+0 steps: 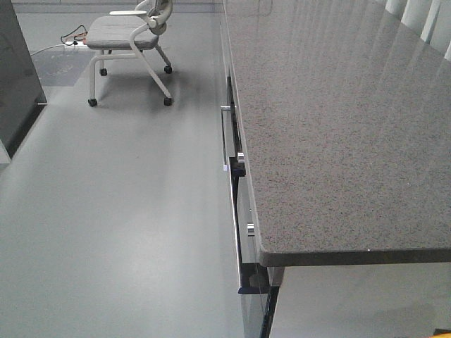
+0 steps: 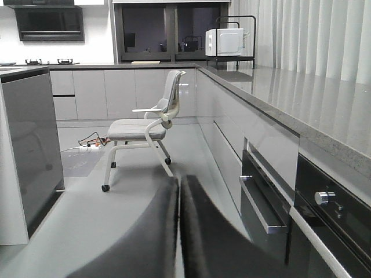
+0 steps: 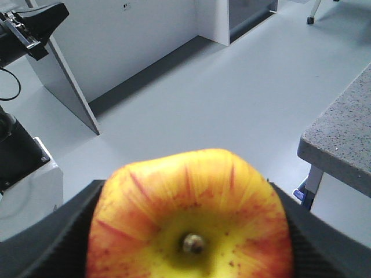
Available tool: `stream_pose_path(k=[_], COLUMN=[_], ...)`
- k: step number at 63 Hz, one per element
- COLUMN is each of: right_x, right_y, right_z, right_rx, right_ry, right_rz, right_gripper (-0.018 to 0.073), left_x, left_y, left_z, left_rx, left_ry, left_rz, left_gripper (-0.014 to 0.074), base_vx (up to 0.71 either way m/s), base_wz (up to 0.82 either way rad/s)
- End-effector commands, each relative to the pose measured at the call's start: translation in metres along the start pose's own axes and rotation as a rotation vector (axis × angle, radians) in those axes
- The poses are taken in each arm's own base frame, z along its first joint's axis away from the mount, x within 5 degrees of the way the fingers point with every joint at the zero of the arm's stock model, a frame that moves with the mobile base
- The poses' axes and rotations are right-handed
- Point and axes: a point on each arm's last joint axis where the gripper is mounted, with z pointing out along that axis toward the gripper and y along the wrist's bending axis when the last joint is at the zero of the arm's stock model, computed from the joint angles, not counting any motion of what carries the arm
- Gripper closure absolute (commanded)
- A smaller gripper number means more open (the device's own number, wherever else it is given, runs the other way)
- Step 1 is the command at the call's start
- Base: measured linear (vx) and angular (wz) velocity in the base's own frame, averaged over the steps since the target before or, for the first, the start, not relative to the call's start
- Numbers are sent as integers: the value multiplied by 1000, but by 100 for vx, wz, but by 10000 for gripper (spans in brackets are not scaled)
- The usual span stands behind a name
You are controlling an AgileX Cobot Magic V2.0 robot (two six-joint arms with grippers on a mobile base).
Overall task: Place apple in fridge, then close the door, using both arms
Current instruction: 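Lift the apple off the counter with the right gripper, then drive the base away from the counter toward the open fridge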
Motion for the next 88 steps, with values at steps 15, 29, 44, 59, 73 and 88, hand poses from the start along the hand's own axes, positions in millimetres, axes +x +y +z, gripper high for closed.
stream_pose_path(k=[15,29,44,59,73,88], right_x=[-13,-12,-12,-12,-12,-12], right_y=[2,2,2,2,2,2], right_z=[-4,-4,-4,-4,-4,-4], right_rx=[-5,-11,-11,-12,-12,-12], right_ry=[-81,-70,-70,-69,-68,-68], right_rz=[13,13,13,13,13,13], right_gripper=[162,162,162,162,162,162], left_x=[0,0,0,0,0,0], left_y=[-1,-1,-1,-1,-1,-1], left_z=[-1,-1,-1,-1,-1,-1], left_rx=[12,12,12,12,12,12], left_ry=[-65,-65,-65,-65,-65,-65], left_rz=[-14,-14,-14,-14,-14,-14], left_gripper=[603,603,603,603,603,603], base_vx=[0,0,0,1,1,1], base_wz=[0,7,16,23,31,33])
